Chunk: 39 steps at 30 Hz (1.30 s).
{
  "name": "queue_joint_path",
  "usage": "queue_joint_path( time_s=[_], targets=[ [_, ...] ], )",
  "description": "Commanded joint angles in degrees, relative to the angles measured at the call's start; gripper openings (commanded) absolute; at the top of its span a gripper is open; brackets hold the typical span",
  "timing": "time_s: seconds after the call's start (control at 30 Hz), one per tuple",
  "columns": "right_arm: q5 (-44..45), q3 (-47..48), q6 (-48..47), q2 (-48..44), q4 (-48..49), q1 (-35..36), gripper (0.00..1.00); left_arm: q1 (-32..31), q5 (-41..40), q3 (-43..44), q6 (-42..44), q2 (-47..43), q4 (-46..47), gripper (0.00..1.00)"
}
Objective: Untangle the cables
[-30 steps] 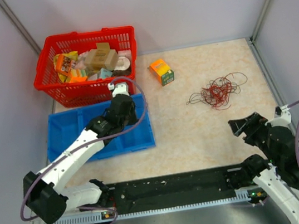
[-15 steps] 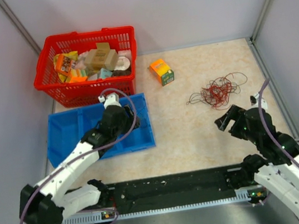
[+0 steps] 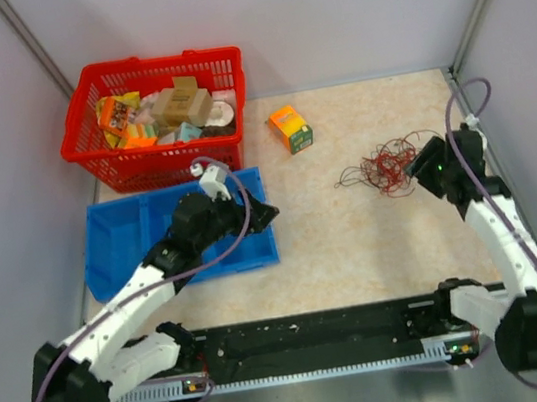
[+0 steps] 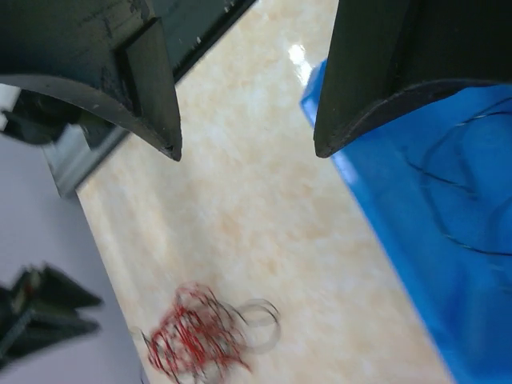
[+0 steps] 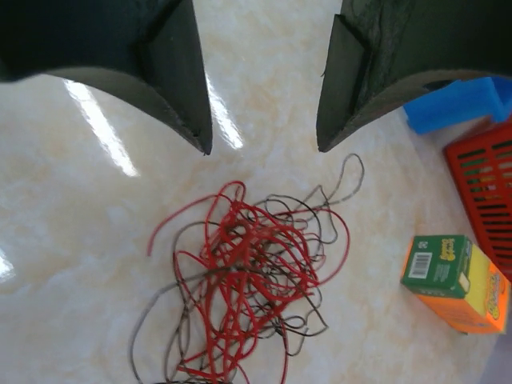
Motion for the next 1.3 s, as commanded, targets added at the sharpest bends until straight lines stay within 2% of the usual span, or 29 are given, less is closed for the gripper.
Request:
queue_joint_path(
  time_s=[0.0, 0.1, 0.2, 0.27, 0.33, 0.43, 0.57, 0.6, 0.63, 0.67, 0.7, 0.77, 0.87, 1.0, 1.13, 1.2, 1.27],
  targets=[
    [-11.8, 9.6, -2.3, 13.5, 10.2, -1.0, 0.47, -1.4, 22.4, 2.3, -4.3, 9.2, 14.8, 0.70],
    [-14.4, 12.8, -2.7, 21.1, 12.4, -1.0, 0.45, -8.0, 17.0, 3.7, -2.2, 9.7, 16.7, 0.71],
    [-10.0, 14.2, -4.7, 25.4, 11.5, -1.0, 0.51, -15.2, 9.1, 6.9, 3.3, 10.5, 13.3, 0.73],
    [-7.8, 14.8, -6.6, 27.6, 11.1, -0.9, 0.59, -16.7, 9.5, 7.9, 3.6, 12.5, 13.2, 0.73],
    [-9.2, 15.5, -8.3, 30.8, 11.8, -0.9, 0.70, -16.9, 10.0, 8.0, 3.1, 14.0, 13.6, 0.73],
    [-10.2, 17.1, -10.1, 35.5, 12.9, 0.1, 0.72, -18.8, 5.9, 8.8, 4.5, 15.5, 12.5, 0.72],
    [-8.3, 17.1, -11.4, 37.4, 12.9, 3.4, 0.57, -19.9, 2.5, 13.3, 8.4, 18.5, 7.0, 0.71],
    [-7.3, 16.1, -11.7, 36.6, 12.9, 4.4, 0.46, -19.9, 1.7, 14.2, 9.2, 18.7, 5.8, 0.70],
    [-6.5, 14.6, -11.8, 34.8, 12.9, 5.4, 0.25, -19.9, 0.9, 14.8, 10.1, 19.0, 5.1, 0.70],
    [-5.7, 12.9, -11.8, 32.8, 12.9, 6.3, 0.13, -19.9, 0.4, 15.4, 10.6, 19.1, 4.3, 0.70],
    [-5.2, 10.6, -11.4, 29.9, 13.2, 7.0, 0.09, -19.9, -0.1, 15.7, 11.0, 19.2, 4.0, 0.70],
    [-6.4, 6.4, -10.9, 24.7, 13.4, 7.8, 0.06, -19.8, -0.8, 16.0, 10.8, 19.9, 4.5, 0.70],
    [-10.8, 0.8, -10.3, 16.6, 13.4, 8.0, 0.00, -18.9, 2.2, 17.0, 10.5, 22.3, 6.5, 0.71],
    [-17.6, -5.6, -9.2, 5.8, 13.7, 8.0, 0.00, -17.0, 9.4, 25.7, 11.8, 30.4, 3.4, 0.75],
    [-16.8, -9.2, -10.3, -1.8, 11.8, 8.0, 0.00, -14.7, 10.5, 30.9, 11.9, 37.2, -0.6, 0.75],
    [-17.6, -9.9, -10.2, -3.7, 10.7, 7.9, 0.00, -14.5, 9.8, 32.4, 13.8, 39.4, -0.9, 0.72],
    [-18.9, -10.4, -9.7, -5.0, 10.5, 8.0, 0.00, -14.5, 12.6, 33.4, 15.2, 42.4, 0.5, 0.66]
  ],
)
